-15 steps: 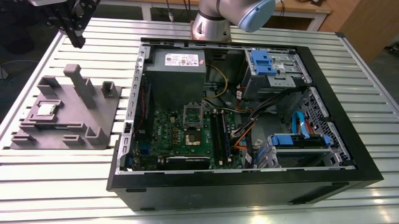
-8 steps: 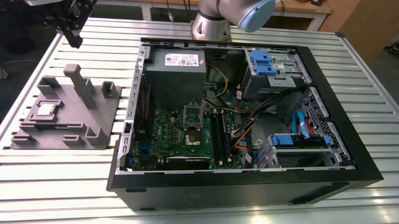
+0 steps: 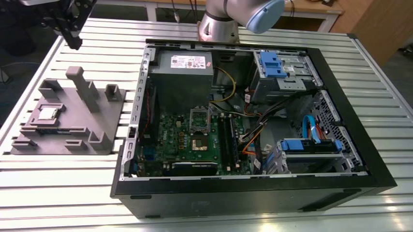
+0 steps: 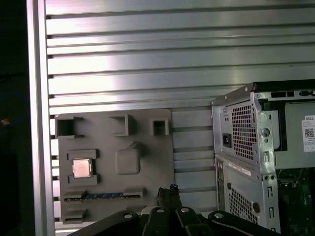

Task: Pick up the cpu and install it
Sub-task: 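Reach for the cpu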

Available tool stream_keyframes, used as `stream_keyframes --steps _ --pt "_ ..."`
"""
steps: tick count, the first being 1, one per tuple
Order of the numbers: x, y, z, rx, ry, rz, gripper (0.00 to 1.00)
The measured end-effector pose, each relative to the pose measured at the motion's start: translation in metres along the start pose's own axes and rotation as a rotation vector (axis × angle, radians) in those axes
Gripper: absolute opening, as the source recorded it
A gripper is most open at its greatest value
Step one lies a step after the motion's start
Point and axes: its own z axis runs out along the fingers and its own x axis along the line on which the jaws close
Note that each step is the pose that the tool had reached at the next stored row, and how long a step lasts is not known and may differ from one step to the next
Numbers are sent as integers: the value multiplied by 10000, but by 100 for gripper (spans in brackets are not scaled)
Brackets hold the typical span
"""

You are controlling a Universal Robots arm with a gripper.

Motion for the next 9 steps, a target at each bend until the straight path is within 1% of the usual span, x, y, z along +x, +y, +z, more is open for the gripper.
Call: stream_keyframes --steps 9 --pt "63 -5 -2 0 0 0 10"
